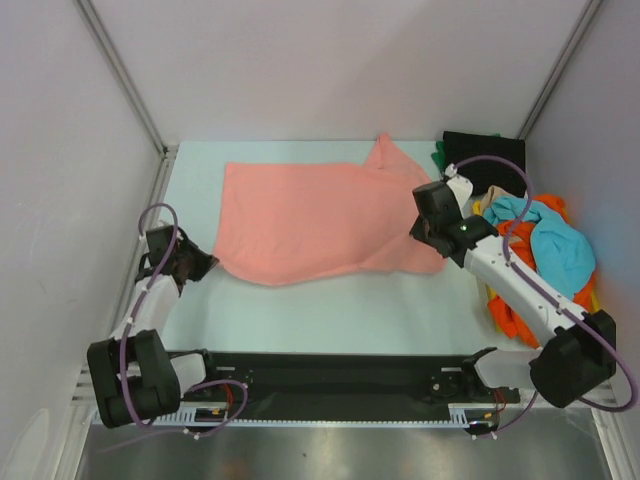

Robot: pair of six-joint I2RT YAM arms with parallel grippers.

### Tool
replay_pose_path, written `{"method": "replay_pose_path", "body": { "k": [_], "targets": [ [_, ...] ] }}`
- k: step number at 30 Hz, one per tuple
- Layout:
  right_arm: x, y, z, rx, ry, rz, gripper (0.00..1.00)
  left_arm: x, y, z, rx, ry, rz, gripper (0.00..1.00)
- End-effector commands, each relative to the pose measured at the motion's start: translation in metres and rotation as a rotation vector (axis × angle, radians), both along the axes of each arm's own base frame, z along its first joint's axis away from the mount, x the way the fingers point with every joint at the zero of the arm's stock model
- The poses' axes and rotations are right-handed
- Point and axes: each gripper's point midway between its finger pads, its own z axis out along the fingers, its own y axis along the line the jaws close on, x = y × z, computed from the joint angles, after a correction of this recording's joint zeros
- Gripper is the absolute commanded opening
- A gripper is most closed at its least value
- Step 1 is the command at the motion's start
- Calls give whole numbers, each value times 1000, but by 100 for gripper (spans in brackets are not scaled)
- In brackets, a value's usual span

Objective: Fold and stack the t-shirts

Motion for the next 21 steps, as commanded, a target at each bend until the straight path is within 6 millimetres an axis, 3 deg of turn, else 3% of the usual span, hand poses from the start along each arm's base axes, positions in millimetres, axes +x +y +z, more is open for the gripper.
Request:
{"method": "replay_pose_path", "body": {
  "k": [1,2,8,10,11,21],
  "targets": [
    [39,2,36,-27,-107,40,0,31,11,30,34,-80,8,0],
    [46,1,30,-44,-88,38,0,33,12,31,30,-77,15,0],
    [86,-4,42,-61,-111,26,0,61,25,42,57,-61,50,0],
    [97,-9,33,-77,-89,19,0,71,29,46,64,-57,51,0],
    [102,-10,33,-74,-87,18,0,74,29,37,61,-26,45,0],
    [140,-11,19,-81,-57,15,0,102,18,15,40,45,-4,1]
  ]
}}
